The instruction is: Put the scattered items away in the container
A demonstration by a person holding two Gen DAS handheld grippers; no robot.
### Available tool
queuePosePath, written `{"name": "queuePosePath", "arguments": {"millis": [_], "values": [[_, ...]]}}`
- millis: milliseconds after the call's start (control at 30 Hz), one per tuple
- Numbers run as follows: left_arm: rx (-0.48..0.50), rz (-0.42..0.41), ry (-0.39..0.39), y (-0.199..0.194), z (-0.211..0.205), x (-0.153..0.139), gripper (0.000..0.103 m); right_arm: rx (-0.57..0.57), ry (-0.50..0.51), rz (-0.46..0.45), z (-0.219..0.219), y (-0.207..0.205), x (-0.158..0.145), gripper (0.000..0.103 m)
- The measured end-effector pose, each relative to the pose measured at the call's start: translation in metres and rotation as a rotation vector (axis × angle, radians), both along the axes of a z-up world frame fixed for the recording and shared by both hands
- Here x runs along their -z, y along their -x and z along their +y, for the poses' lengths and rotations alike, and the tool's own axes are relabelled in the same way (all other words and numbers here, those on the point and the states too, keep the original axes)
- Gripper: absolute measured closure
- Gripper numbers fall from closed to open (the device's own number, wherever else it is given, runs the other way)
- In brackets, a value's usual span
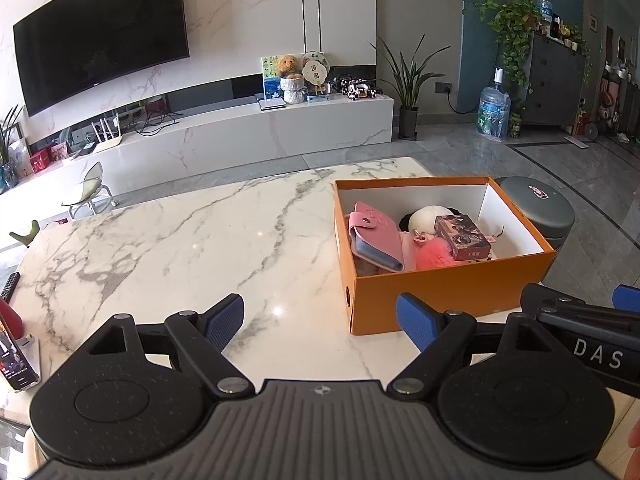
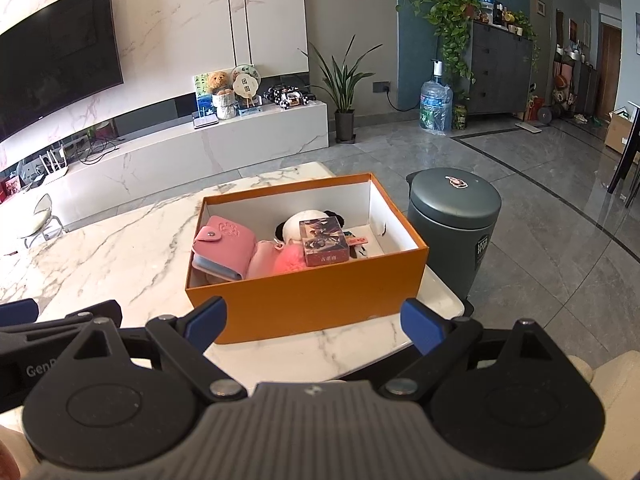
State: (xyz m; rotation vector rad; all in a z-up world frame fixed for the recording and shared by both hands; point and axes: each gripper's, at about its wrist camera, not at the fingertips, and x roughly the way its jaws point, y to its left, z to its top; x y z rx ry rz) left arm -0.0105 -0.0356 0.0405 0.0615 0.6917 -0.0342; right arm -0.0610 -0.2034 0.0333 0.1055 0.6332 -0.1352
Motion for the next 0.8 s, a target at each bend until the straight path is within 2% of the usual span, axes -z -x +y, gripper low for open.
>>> {"name": "queuePosePath", "arguments": {"millis": [800], "values": [[-0.010,-0.015,0.000,0.0011,0.0069,0.0040,0.005,-0.007,0.003,0.013,0.0087,-0.0032,0.0029,0.008]]}}
